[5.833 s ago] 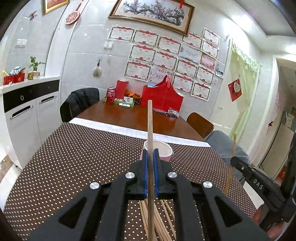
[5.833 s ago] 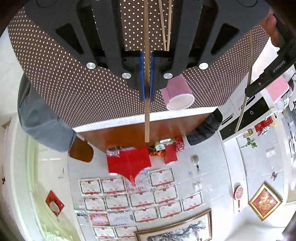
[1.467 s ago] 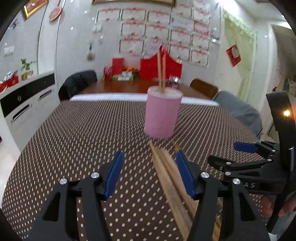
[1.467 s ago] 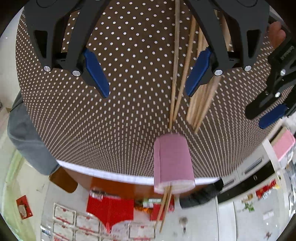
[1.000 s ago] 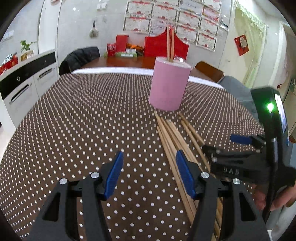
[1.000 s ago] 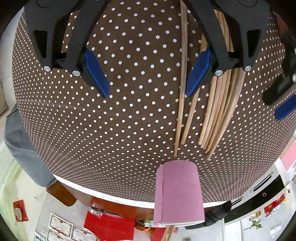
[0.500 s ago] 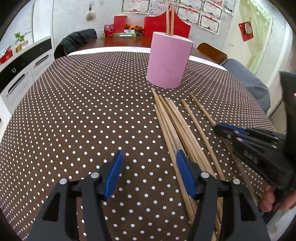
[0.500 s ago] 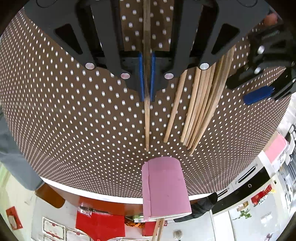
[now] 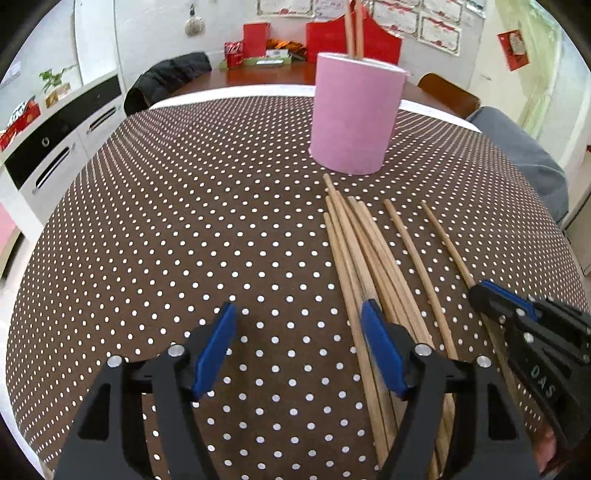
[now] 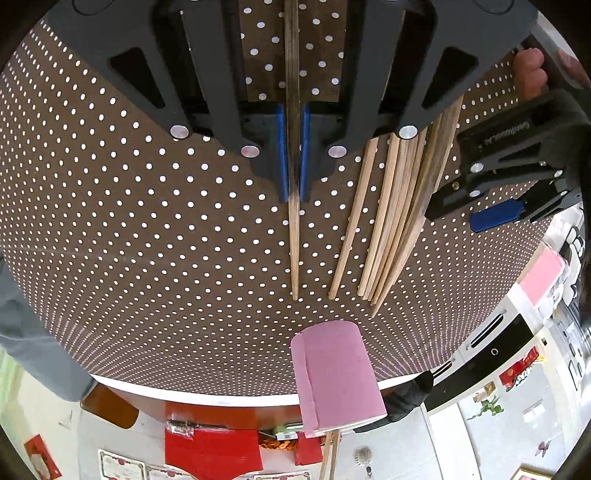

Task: Organize utensils
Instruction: 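Close the left gripper on a chopstick from the pile while the right gripper holds its chopstick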

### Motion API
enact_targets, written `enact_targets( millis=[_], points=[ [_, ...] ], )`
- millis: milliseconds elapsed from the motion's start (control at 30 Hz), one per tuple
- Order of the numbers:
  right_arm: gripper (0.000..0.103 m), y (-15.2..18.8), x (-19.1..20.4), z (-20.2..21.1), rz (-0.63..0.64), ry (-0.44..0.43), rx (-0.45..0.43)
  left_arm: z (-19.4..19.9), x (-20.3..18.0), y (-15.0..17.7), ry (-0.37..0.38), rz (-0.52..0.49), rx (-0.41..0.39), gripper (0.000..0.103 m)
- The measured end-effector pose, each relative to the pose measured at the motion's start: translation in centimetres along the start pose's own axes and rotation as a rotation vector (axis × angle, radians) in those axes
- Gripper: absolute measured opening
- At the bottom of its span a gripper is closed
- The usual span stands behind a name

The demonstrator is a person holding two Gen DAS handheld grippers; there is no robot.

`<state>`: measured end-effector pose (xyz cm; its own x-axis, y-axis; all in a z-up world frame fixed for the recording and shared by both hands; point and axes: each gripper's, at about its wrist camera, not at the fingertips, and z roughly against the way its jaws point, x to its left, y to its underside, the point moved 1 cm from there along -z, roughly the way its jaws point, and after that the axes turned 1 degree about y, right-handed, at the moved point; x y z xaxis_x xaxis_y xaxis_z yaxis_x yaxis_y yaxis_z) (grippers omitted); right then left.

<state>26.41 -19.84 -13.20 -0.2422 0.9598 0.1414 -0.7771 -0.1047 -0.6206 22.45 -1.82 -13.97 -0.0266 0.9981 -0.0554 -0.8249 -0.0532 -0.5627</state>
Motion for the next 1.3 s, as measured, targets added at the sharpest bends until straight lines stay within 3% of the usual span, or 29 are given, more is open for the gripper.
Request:
enact_targets(
  millis=[133,400,567,600,633,700,867,1033,1300],
  points=[
    [0.007,0.1,0.0,0.1,-0.011,-0.001,0.002,-0.5,0.1,-0.8,-0.04,0.045,0.041,0.079],
    [0.007,0.1,-0.6,0.3,-0.032,-0.025,0.002,-0.7,0.0,-1.1,-0.108,0.042,0.127,0.08],
    [0.007,0.1,-0.6,0.4,-0.036,-0.029,0.002,-0.8,-0.1,-1.2,-0.129,0.03,0.095,0.081],
    [0.007,0.1,-0.6,0.4,-0.036,-0.03,0.002,-0.8,0.0,-1.3,-0.099,0.035,0.082,0.07],
    [0.007,0.1,-0.6,0.4,-0.038,-0.031,0.002,-0.8,0.1,-1.7,-0.109,0.038,0.059,0.046],
    [0.007,0.0,-0.8,0.5,-0.046,-0.036,0.003,-0.6,0.1,-1.8,-0.136,0.035,0.018,0.008],
    [0.006,0.7,-0.7,1.1,-0.073,-0.028,0.011,-0.7,0.4,-1.4,-0.109,0.001,-0.026,0.006],
    [0.006,1.6,-0.7,1.9,-0.095,-0.041,0.025,-0.2,2.1,-0.8,0.006,0.046,-0.036,0.006],
    [0.006,1.2,-0.5,2.4,-0.12,-0.027,0.011,2.1,2.8,0.3,0.118,0.044,-0.174,0.006]
  ],
)
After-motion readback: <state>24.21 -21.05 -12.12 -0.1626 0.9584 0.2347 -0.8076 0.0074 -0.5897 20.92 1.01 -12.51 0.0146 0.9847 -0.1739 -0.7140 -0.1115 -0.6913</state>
